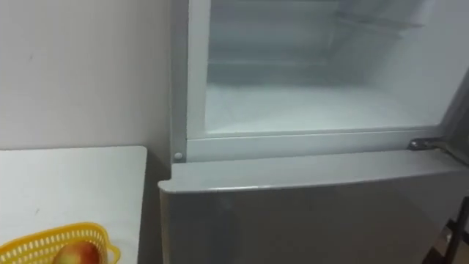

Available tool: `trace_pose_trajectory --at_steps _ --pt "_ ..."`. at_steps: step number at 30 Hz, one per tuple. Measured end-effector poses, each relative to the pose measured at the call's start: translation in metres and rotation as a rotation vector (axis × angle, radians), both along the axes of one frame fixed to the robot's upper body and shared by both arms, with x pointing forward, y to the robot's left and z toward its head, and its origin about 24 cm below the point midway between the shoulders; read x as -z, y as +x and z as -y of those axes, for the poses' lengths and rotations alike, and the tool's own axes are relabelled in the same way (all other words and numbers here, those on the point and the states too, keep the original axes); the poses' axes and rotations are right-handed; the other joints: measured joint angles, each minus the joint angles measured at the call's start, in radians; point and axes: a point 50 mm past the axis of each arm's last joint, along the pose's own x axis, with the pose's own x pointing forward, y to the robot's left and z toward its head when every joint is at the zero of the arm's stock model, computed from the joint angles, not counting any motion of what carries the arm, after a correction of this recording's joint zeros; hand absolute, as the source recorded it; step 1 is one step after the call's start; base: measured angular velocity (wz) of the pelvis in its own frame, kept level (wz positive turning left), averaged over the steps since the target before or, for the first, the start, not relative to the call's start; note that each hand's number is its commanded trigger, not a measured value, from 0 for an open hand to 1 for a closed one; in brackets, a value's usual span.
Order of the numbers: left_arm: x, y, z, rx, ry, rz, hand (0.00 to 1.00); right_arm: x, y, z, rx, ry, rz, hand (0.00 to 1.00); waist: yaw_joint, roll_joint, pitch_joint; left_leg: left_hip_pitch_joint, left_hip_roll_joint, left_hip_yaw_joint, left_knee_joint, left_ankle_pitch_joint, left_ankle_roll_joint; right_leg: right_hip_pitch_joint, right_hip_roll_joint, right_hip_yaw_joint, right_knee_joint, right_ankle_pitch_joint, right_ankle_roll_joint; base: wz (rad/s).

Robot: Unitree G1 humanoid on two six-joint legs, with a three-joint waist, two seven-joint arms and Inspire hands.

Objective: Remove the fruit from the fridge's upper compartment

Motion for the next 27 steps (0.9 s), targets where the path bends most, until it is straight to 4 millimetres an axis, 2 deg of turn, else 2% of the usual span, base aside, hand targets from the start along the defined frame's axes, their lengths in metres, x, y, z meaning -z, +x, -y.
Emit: trace_pose_trajectory --at_steps 2,4,6,9,11,13,14,19,22,27 --pt "0.0 -0.003 0.0 -0.016 0.009 -0.002 0.0 -0.006 0.002 0.007 0.167 -0.014 0.087 0.0 -0.016 -0.004 -0.0017 0.0 0.001 0.001 0.0 0.0 0.0 0.001 0.0 -0.003 0.001 -0.001 -0.001 0.03" --pt "-0.001 0.002 0.0 -0.013 0.018 0.016 0.0 -0.016 0.004 0.015 0.34 -0.042 0.159 0.0 -0.028 -0.004 -0.0008 0.0 0.001 0.003 -0.003 0.0 0.0 -0.002 0.002 0.001 0.001 -0.001 -0.001 -0.05" --pt "-0.002 0.003 -0.001 -0.012 0.023 0.018 0.0 -0.024 0.011 0.021 0.423 -0.06 0.196 0.0 -0.042 -0.002 -0.0001 0.0 0.001 0.004 -0.005 0.0 0.0 -0.004 0.004 0.005 0.002 -0.002 -0.001 -0.05" --pt "-0.003 0.007 -0.002 -0.006 0.029 0.03 0.0 -0.044 0.023 0.035 0.51 -0.113 0.241 0.0 -0.042 0.003 0.0026 0.003 0.0 0.016 -0.008 -0.001 0.0 -0.017 0.005 0.011 0.023 -0.008 -0.001 -0.12" --pt "-0.003 0.008 -0.002 -0.004 0.026 0.03 0.0 -0.059 0.039 0.042 0.527 -0.154 0.28 0.0 -0.041 0.006 0.0054 0.002 0.0 0.029 -0.008 -0.001 -0.001 -0.028 0.008 0.02 0.032 -0.01 -0.001 -0.19" --pt "-0.003 0.01 -0.002 0.005 0.022 0.035 0.0 -0.083 0.058 0.05 0.54 -0.223 0.348 0.0 -0.042 0.013 0.0089 -0.004 -0.001 0.032 -0.009 -0.002 -0.001 -0.036 0.008 0.021 0.034 -0.01 -0.001 -0.08" --pt "-0.003 0.011 -0.002 0.007 0.023 0.036 0.0 -0.089 0.062 0.052 0.542 -0.241 0.362 0.0 -0.04 0.013 0.0089 -0.003 0.0 0.032 -0.008 -0.002 -0.001 -0.035 0.008 0.02 0.035 -0.011 -0.001 0.0" --pt "0.0 0.016 0.004 0.06 -0.007 0.036 0.0 -0.146 0.102 0.056 0.477 -0.424 0.484 0.0 -0.031 0.009 0.008 -0.007 -0.001 0.031 -0.004 -0.002 -0.003 -0.049 0.007 0.018 0.049 -0.018 -0.004 0.0" --pt "0.001 0.018 0.007 0.081 -0.024 0.032 0.0 -0.172 0.109 0.055 0.48 -0.538 0.522 0.0 -0.017 0.008 0.0079 -0.015 0.0 0.03 -0.002 -0.001 -0.005 -0.055 0.008 0.017 0.049 -0.018 -0.006 0.0" --pt "0.002 0.018 0.01 0.095 -0.044 0.031 0.0 -0.182 0.114 0.049 0.468 -0.635 0.451 0.0 0.01 0.014 0.0111 -0.014 0.0 0.033 -0.001 0.0 -0.005 -0.055 0.007 0.014 0.053 -0.017 -0.006 -0.03"
